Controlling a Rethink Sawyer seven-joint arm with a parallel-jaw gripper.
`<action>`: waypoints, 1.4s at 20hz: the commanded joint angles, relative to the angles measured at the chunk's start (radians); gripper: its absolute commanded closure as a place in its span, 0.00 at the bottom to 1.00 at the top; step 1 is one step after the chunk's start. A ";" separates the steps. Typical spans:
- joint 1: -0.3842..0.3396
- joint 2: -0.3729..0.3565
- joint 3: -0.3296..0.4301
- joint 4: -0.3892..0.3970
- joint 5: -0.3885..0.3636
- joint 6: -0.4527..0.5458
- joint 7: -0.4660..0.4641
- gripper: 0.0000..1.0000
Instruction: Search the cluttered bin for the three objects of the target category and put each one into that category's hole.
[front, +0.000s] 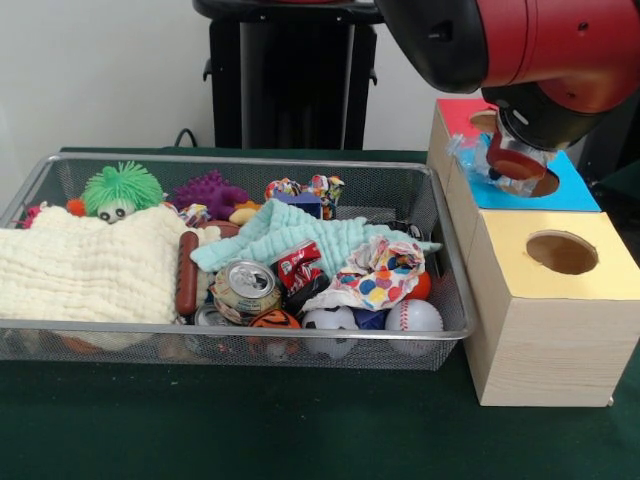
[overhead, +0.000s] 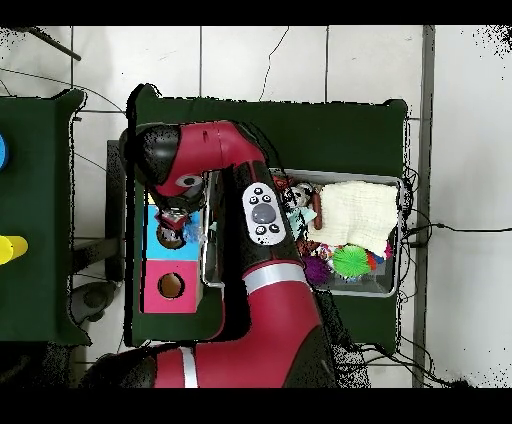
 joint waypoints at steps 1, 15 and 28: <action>0.018 0.051 -0.023 0.001 -0.127 0.120 0.032 1.00; 0.048 0.100 0.000 -0.023 -0.108 0.113 0.111 1.00; 0.132 0.148 -0.055 -0.192 -0.186 0.196 0.155 1.00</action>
